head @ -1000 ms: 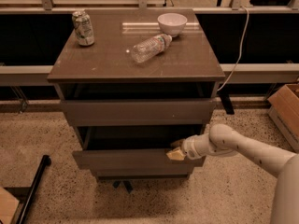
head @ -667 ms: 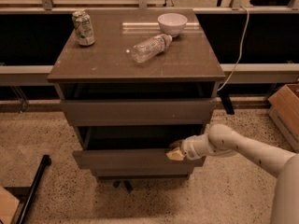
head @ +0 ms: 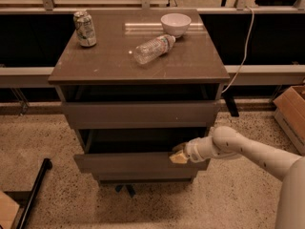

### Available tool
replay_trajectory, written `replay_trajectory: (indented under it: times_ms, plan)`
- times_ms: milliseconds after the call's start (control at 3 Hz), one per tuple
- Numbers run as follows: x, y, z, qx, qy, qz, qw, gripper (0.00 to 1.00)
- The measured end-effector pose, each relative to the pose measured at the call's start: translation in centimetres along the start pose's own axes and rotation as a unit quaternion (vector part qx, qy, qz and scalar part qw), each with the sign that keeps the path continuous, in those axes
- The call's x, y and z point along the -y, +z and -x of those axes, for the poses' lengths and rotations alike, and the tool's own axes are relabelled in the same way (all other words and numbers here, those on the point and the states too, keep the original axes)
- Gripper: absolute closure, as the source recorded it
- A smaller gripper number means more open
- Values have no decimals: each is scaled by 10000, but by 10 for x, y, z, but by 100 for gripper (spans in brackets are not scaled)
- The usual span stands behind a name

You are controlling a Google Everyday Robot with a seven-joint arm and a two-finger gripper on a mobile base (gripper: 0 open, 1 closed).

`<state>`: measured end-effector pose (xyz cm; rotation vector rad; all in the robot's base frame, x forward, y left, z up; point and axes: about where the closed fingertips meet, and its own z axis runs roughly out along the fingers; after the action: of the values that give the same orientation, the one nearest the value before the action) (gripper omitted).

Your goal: Open middle drawer

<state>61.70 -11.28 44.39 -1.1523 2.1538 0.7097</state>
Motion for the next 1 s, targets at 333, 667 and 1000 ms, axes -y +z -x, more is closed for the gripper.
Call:
replay_trajectory:
  times_ms: [333,667,1000]
  plan:
    - [0,0,0,0,0,0,10000,36]
    - [0,0,0,0,0,0,10000,12]
    - [-16,1,5,-423,-341,-6,9985,0]
